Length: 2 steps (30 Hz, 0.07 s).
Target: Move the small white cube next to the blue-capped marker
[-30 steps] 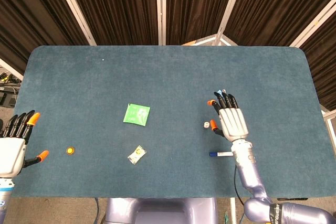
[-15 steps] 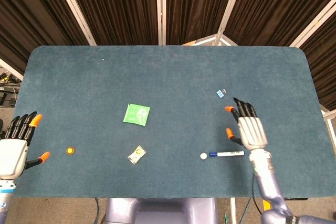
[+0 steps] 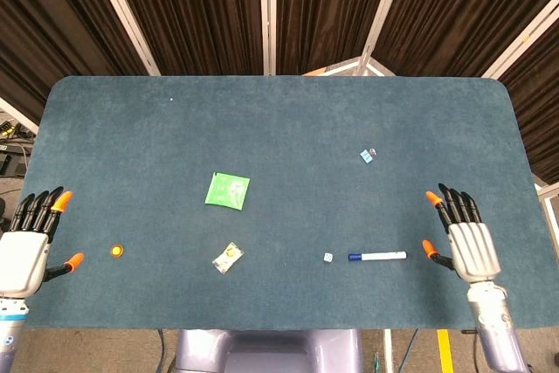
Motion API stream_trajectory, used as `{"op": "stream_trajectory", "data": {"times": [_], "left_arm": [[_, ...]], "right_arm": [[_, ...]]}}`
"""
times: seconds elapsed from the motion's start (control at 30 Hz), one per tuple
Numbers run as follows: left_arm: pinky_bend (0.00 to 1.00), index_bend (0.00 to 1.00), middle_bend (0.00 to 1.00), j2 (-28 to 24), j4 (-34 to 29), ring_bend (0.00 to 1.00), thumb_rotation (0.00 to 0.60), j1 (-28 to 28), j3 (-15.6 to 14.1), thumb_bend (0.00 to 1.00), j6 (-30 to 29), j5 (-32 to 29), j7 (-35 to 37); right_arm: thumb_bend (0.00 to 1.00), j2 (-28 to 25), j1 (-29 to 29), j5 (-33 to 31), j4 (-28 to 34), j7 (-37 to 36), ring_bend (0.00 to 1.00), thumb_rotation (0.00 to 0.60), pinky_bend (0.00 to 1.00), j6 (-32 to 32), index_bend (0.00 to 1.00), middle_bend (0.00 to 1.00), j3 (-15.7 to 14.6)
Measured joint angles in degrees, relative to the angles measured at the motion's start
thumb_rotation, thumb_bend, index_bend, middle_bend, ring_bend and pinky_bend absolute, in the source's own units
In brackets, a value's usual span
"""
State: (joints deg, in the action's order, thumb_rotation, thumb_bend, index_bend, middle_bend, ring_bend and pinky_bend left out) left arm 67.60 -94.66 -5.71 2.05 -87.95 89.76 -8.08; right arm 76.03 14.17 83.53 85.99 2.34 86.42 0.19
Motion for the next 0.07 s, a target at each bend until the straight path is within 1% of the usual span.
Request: {"op": "stream_trajectory", "data": {"times": [0.07], "left_arm": [[0.00, 0.00, 0.00, 0.09, 0.20, 0.00, 0.600, 0.06, -0.07, 0.00, 0.01, -0.02, 0.08]], "right_arm": [[0.19, -0.04, -0.84, 1.71, -1.53, -0.91, 0.00, 0.600, 0.00, 0.99, 0.11, 0.00, -0.49]]}}
